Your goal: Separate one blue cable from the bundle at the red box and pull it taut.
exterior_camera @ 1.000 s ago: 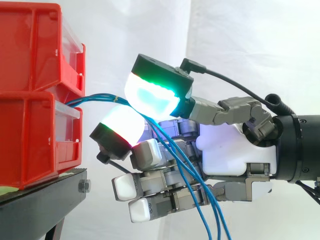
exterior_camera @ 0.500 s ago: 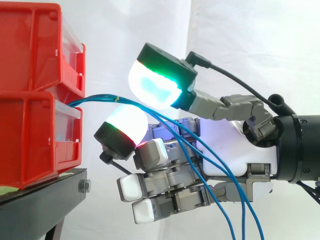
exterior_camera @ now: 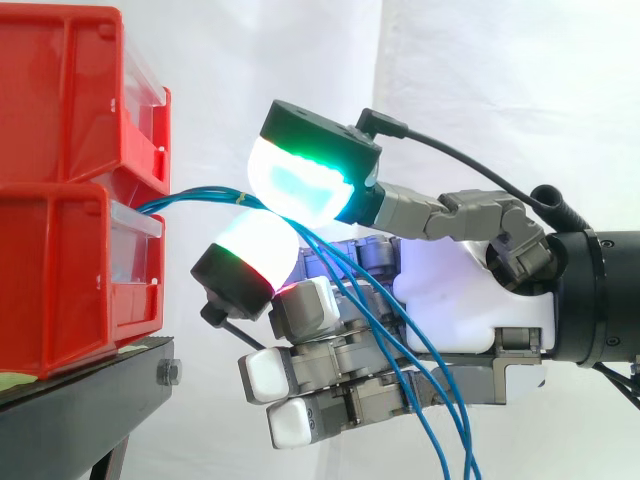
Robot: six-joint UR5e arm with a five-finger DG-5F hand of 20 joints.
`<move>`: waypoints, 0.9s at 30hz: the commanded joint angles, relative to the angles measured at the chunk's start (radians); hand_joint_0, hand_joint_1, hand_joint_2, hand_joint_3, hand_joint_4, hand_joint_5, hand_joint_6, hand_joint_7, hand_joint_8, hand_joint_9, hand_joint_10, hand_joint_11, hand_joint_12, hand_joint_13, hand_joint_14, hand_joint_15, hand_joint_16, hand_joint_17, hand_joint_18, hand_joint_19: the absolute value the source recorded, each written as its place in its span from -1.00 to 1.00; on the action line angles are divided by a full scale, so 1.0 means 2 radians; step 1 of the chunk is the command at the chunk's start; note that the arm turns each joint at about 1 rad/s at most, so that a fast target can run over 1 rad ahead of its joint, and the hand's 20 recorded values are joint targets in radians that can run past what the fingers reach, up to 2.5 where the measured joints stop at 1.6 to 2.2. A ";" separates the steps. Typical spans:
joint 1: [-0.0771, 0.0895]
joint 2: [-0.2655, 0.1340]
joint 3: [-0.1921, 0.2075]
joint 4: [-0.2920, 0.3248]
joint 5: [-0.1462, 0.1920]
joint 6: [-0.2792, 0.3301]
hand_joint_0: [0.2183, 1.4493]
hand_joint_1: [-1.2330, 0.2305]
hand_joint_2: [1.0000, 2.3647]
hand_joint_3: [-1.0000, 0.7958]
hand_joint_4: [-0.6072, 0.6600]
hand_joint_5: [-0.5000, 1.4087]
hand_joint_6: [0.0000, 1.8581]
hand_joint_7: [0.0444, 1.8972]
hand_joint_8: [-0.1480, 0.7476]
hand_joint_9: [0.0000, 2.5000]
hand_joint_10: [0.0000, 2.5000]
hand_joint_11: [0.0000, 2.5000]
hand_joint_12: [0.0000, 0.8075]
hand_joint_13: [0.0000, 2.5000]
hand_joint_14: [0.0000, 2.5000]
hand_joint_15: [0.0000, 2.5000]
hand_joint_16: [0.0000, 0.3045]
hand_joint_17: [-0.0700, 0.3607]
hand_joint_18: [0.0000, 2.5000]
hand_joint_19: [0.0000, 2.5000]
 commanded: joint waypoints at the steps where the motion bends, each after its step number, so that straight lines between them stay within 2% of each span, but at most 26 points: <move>1: -0.001 0.000 0.000 -0.001 -0.001 0.000 -0.09 -0.59 -0.99 -0.36 -0.15 -0.65 -0.04 0.37 0.05 -0.16 -0.98 -0.15 -0.03 -0.25 -0.98 -0.52 -0.70 -0.20 -0.44 -0.50; 2: -0.001 0.000 0.000 -0.001 0.000 0.000 -0.06 -0.60 -1.00 -0.44 -0.12 -0.65 -0.04 0.41 0.03 -0.16 -0.98 -0.15 -0.03 -0.25 -0.98 -0.52 -0.70 -0.20 -0.44 -0.51; 7: -0.001 0.000 0.000 -0.001 0.000 0.000 -0.07 -0.64 -1.00 -0.44 -0.08 -0.65 -0.02 0.42 0.04 -0.16 -0.98 -0.15 -0.06 -0.25 -0.98 -0.53 -0.71 -0.21 -0.43 -0.54; 11: -0.001 0.000 0.000 -0.001 -0.001 0.000 -0.26 -0.68 -1.00 -0.44 0.06 -0.63 -0.03 0.36 0.05 -0.14 -0.98 -0.14 -0.05 -0.25 -0.98 -0.52 -0.71 -0.22 -0.43 -0.53; 13: -0.002 0.000 0.000 -0.001 -0.001 0.000 -0.39 -0.67 -1.00 -0.44 0.08 -0.62 -0.03 0.34 0.06 -0.12 -0.98 -0.14 -0.04 -0.24 -0.98 -0.52 -0.71 -0.22 -0.43 -0.52; 18: -0.002 0.000 0.000 -0.001 -0.001 0.000 -0.57 -0.64 -1.00 -0.44 0.10 -0.62 -0.03 0.29 0.11 -0.10 -0.98 -0.15 0.02 -0.22 -0.98 -0.52 -0.68 -0.17 -0.39 -0.52; 21: -0.002 0.000 0.000 -0.001 -0.001 0.000 -0.61 -0.54 -1.00 -0.44 0.10 -0.61 -0.04 0.25 0.14 -0.08 -0.98 -0.17 0.05 -0.20 -0.98 -0.52 -0.66 -0.14 -0.37 -0.52; 24: -0.002 0.000 0.000 -0.001 -0.001 0.000 -0.58 -0.28 -1.00 -0.44 0.11 -0.61 -0.04 0.22 0.13 -0.07 -0.98 -0.17 0.05 -0.19 -0.98 -0.52 -0.67 -0.15 -0.37 -0.50; 27: -0.002 0.000 0.000 -0.002 -0.001 0.000 -0.53 -0.17 -1.00 -0.44 0.11 -0.61 -0.06 0.23 0.11 -0.06 -0.98 -0.18 0.03 -0.19 -0.98 -0.52 -0.68 -0.17 -0.37 -0.49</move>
